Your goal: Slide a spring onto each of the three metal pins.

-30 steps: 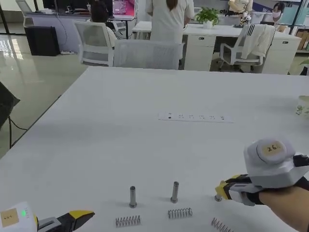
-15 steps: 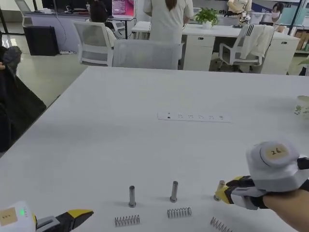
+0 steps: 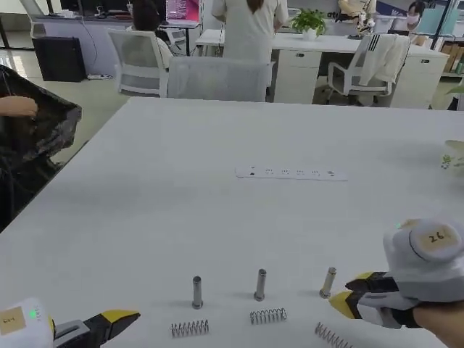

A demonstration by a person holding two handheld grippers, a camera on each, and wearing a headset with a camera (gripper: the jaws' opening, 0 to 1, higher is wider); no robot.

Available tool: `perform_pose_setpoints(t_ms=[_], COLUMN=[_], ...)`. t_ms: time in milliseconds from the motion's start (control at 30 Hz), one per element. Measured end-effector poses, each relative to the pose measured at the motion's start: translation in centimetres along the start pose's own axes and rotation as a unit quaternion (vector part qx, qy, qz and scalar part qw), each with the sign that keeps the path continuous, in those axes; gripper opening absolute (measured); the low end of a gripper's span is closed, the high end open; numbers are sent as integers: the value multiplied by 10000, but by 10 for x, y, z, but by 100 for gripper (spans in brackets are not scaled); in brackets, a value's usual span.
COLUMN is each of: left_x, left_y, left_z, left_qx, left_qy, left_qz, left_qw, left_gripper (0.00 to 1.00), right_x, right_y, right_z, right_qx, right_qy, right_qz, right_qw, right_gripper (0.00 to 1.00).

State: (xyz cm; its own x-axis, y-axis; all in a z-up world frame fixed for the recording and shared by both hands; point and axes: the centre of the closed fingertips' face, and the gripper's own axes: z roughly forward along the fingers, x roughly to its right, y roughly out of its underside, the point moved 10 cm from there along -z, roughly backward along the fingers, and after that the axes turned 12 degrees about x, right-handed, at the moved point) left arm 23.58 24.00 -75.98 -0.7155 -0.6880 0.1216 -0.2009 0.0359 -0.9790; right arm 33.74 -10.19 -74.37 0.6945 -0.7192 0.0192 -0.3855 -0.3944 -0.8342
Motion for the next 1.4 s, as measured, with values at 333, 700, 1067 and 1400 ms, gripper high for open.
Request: perform_pose_setpoints(t_ms=[333, 700, 1067, 1400], left_x=[1, 1, 1, 1], left_y=[-2, -3, -3, -3], left_z=[2, 1, 1, 0], left_qx=[18, 21, 47, 36], left_qy=[7, -7, -16, -16], left_qz=[20, 31, 39, 36], left_qw=[10000, 10000, 10000, 10000], left_gripper=[64, 64, 64, 64], right_x=[-11, -22, -27, -27], right_y=[7, 20, 35, 39], right_z=[-5, -2, -1, 1], right_qx=[-82, -407, -863, -1004], right_qy=[-230, -480, -577, -605], right_qz=[-71, -153, -367, -428], right_qw=[9997, 9979, 9939, 9922], right_gripper=[21, 20, 18, 14])
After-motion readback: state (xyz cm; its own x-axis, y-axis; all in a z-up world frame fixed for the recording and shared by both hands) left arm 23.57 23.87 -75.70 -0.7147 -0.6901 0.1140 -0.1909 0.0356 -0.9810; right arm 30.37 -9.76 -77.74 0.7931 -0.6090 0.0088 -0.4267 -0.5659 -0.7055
